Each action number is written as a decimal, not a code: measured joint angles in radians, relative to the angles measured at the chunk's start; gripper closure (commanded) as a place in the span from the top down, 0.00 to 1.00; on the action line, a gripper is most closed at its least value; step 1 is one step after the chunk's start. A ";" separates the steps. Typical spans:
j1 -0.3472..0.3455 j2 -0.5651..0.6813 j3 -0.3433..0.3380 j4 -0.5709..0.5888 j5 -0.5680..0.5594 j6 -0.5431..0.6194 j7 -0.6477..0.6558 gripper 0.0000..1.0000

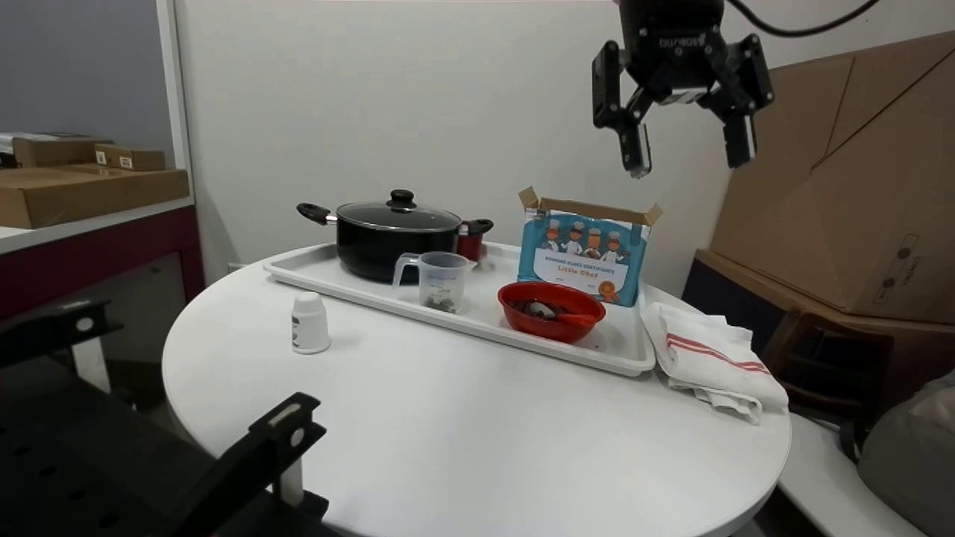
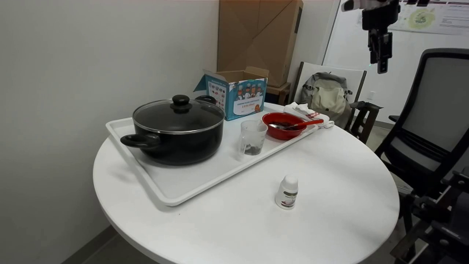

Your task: Scoop some things from the red bowl and put them into the jug

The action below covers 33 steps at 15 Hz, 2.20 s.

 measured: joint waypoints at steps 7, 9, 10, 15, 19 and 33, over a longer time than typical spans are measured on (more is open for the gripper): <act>0.007 0.257 0.032 0.184 -0.007 0.080 -0.011 1.00; 0.013 0.319 0.043 0.235 -0.007 0.082 -0.011 1.00; 0.017 0.349 0.047 0.259 -0.007 0.082 -0.011 1.00; 0.027 0.480 0.061 0.346 -0.007 0.081 -0.011 1.00; 0.034 0.541 0.061 0.377 -0.007 0.081 -0.009 1.00; 0.054 0.567 0.066 0.381 -0.001 0.078 0.075 0.24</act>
